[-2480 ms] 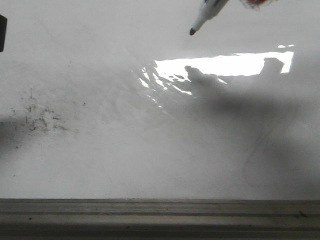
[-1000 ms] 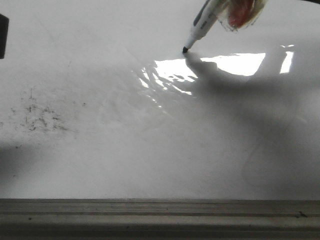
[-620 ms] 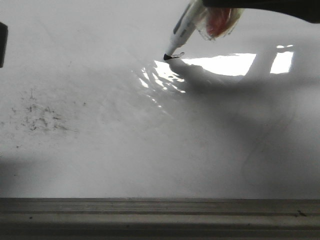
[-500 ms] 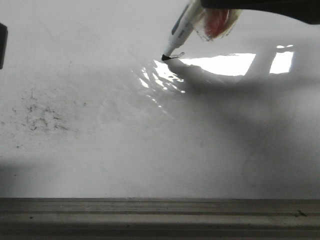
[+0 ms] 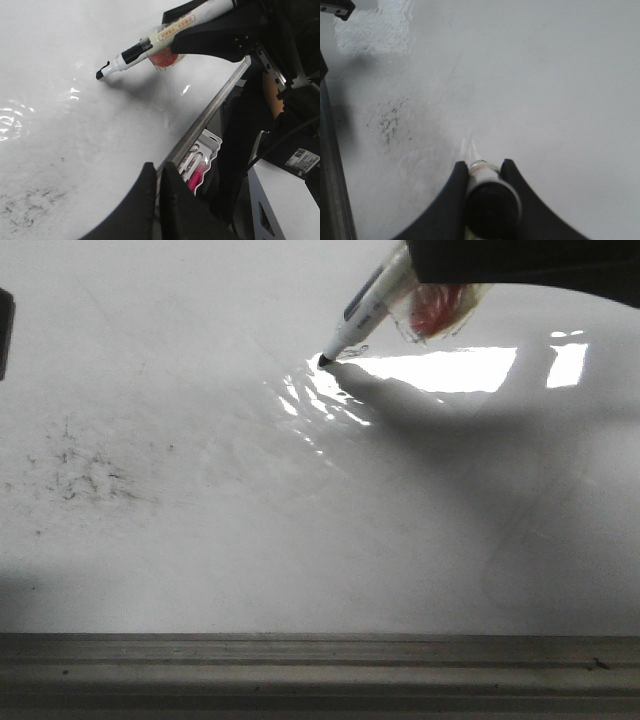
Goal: Write number 8 on whiteboard
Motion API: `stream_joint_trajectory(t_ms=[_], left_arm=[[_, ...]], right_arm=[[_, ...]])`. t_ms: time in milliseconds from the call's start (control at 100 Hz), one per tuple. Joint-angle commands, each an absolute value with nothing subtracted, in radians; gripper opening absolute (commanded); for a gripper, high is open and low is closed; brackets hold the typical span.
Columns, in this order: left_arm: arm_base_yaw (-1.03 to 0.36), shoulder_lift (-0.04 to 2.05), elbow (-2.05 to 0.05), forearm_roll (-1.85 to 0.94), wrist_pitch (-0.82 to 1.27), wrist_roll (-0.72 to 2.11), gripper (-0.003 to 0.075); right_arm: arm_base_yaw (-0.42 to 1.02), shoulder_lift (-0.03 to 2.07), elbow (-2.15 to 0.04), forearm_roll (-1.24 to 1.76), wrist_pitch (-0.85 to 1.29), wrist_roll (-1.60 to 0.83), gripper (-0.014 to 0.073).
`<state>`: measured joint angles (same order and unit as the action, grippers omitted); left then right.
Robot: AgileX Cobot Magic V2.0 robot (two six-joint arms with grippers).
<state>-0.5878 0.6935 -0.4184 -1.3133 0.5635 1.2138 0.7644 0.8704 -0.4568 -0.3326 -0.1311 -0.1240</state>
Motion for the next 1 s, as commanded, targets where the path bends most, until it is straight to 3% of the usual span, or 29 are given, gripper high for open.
stream_joint_trajectory(t_ms=[0,500,990], left_arm=[[-0.59,0.692,-0.447,-1.352,0.564,1.213,-0.002],[-0.59,0.692,-0.447,-1.352,0.564,1.213,-0.002],[-0.59,0.692,-0.447,-1.352,0.562,1.213,-0.002]], right_arm=[[0.752,0.86,-0.468,-0.319,0.032,-0.129,-0.0063],[0.752,0.665,-0.468,-0.305,0.321,-0.129,-0.0063],[0.752,0.691,-0.468,-0.19,0.271,-0.129,-0.0063]])
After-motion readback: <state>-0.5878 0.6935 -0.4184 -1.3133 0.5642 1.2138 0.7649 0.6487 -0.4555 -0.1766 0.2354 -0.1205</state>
